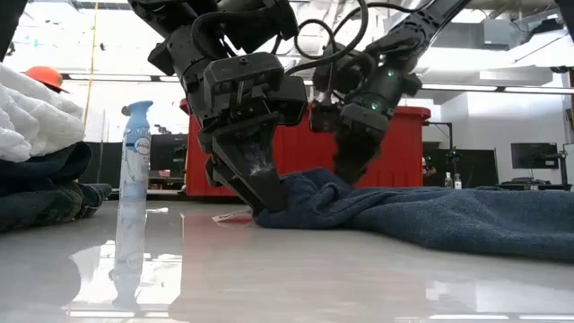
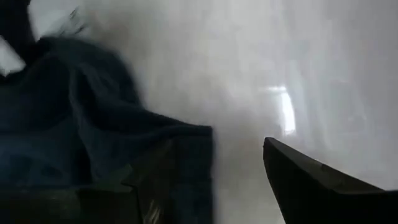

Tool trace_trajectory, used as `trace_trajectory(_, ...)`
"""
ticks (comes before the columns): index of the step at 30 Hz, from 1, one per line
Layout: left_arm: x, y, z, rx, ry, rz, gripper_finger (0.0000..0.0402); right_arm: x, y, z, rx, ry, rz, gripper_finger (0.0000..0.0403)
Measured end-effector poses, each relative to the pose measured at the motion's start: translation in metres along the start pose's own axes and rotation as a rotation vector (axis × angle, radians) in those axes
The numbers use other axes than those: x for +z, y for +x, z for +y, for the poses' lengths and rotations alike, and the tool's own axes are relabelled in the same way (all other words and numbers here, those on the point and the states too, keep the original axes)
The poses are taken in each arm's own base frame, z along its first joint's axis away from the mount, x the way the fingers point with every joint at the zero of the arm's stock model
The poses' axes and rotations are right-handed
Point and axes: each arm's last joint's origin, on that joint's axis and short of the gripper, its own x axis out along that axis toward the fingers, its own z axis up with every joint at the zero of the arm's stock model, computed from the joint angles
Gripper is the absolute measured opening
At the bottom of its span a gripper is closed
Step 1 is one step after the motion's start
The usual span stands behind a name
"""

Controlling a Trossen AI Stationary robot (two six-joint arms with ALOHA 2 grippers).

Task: Fold Laundry from Bin
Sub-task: Fold the gray shorts from the red bin

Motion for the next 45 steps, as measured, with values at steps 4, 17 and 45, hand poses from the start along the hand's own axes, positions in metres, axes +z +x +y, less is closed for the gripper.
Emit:
trace_trajectory(4, 0.0, 0.0, 0.0, 0.002, -0.001, -0.001, 0.0116, -0.005, 0.014, 0.01, 0.023, -0.045, 0.044, 0.0269)
trace_trajectory(17, 0.005, -0.001, 0.008, -0.048, -0.071, 0.021, 0.0116, -0.01, 0.022, 0.006, -0.106, -0.049, 0.088, 0.0132)
trace_trajectory(45, 0.058, -0.074, 0.041, -0.255, -0.359, -0.166, 0.0116, -0.007, -0.009, -0.019, -0.289, 0.086, 0.055, 0.0084)
